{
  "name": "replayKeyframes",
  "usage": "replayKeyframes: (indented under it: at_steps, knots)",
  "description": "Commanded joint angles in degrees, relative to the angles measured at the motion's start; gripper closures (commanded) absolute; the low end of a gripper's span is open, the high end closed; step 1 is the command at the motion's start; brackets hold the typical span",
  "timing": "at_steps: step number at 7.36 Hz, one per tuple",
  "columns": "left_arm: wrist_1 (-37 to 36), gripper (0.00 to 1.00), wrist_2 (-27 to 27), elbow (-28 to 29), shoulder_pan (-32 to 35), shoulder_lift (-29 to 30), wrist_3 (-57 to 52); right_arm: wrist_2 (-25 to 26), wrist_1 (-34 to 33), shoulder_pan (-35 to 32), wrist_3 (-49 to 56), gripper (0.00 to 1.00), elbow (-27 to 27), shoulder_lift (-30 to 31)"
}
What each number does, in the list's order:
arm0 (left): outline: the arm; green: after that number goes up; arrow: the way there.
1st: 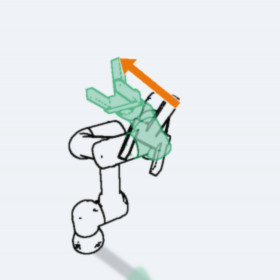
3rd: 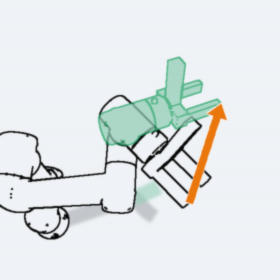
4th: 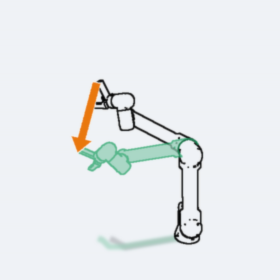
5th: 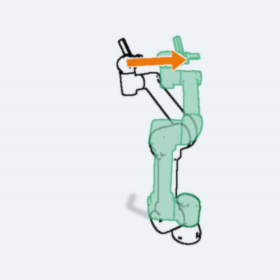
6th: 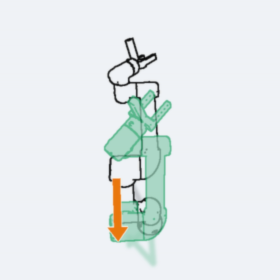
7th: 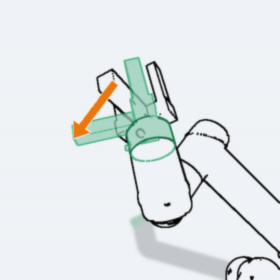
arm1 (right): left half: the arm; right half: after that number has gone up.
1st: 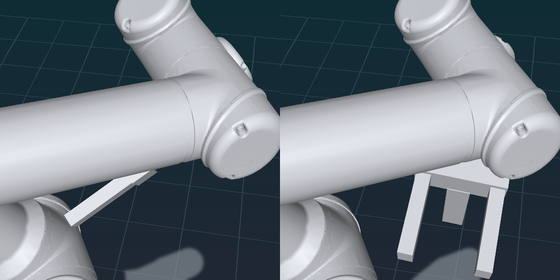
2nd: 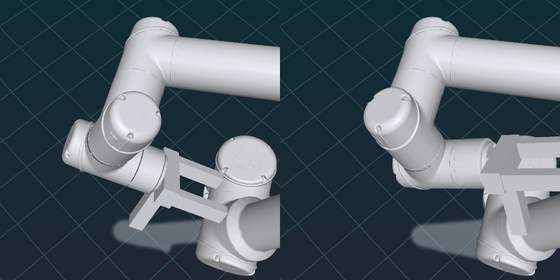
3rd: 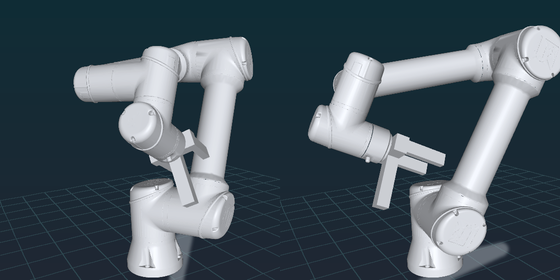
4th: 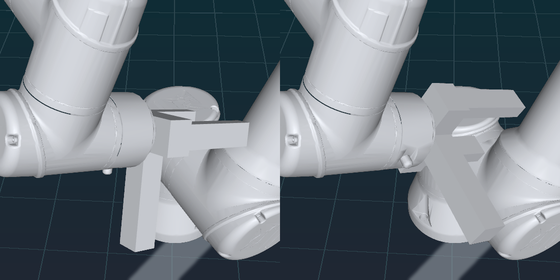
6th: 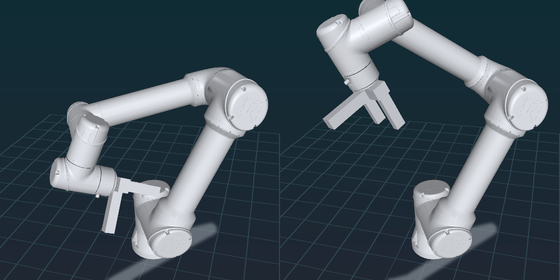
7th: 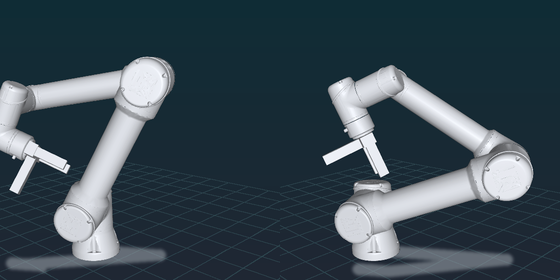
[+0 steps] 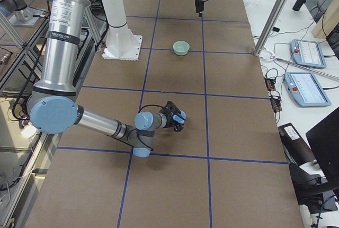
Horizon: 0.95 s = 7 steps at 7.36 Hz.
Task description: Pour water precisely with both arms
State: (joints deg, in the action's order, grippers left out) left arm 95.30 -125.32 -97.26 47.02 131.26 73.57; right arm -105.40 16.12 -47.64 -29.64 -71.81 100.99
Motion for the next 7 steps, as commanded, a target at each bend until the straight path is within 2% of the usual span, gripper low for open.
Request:
replayKeyframes:
  at_steps: [1,2,4,5,7]
  knots:
    - [-0.2,0.0,-0.01,-0.73,0.17,-0.04,0.0,-0.33,-0.21,-0.08,0.29,0.68,-2.0,-0.44]
    - [-0.9,0.0,-0.01,-1.61,0.61,-0.04,-0.09,-0.34,-1.52,-0.08,-0.15,0.73,-4.54,-0.61]
    - [-0.91,0.0,-0.28,-1.53,3.24,-0.13,-2.44,0.1,-12.98,-0.17,-0.24,0.75,-12.43,-3.32]
    - [-0.82,0.0,-0.28,-1.53,5.08,-2.3,-5.77,0.97,-22.01,-0.17,-0.24,0.76,-17.09,-6.21]
    - [-0.91,0.0,-2.19,-1.44,10.25,-9.14,-19.09,2.56,-44.31,0.26,-0.16,0.76,-24.13,-16.91]
